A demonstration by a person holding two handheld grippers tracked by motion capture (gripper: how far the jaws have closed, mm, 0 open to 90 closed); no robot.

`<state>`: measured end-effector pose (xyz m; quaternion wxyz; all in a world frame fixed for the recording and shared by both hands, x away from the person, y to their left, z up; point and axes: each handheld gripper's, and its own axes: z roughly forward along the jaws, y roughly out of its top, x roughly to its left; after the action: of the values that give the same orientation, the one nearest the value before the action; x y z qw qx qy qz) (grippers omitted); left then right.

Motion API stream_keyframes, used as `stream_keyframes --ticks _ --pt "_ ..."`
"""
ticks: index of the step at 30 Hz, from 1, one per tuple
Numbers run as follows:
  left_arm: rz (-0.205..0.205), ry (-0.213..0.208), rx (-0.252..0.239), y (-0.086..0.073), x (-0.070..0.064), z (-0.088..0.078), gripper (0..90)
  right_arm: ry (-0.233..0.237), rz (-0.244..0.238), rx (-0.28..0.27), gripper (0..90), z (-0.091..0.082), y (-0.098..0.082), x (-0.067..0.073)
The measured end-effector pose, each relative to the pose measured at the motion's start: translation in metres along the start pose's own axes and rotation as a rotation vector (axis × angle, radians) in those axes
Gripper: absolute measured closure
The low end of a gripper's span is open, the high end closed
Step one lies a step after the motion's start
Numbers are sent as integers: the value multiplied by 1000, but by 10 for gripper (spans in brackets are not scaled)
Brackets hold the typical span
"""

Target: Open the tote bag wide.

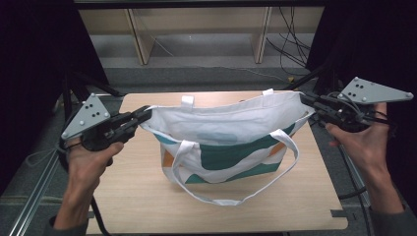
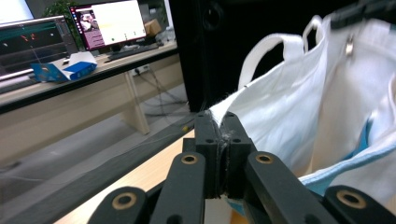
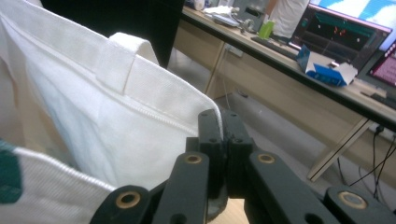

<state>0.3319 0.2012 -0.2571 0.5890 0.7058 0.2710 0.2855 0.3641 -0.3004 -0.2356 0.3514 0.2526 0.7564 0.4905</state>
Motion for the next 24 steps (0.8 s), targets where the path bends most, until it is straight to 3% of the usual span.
stream_keyframes --ticks 4,8,9,13,18,20,21,24 --pt "-12 -2 -5 -4 8 17 872 3 55 7 888 12 -10 -11" --pt "1 2 13 -14 9 24 870 -15 48 29 888 25 -22 -18" --pt "-7 3 13 -18 8 24 870 -2 70 35 888 27 -25 -17" --pt "-8 18 35 -38 8 21 869 16 78 54 888 35 -36 -11" --pt "-16 46 84 -64 9 21 866 8 24 84 887 45 -43 0" --pt "-44 45 96 -77 11 23 867 12 29 96 887 49 -47 6" --pt "-30 38 97 -83 13 26 866 14 17 101 887 51 -50 7" --pt "-54 32 105 -99 18 35 865 12 19 138 887 60 -60 12"
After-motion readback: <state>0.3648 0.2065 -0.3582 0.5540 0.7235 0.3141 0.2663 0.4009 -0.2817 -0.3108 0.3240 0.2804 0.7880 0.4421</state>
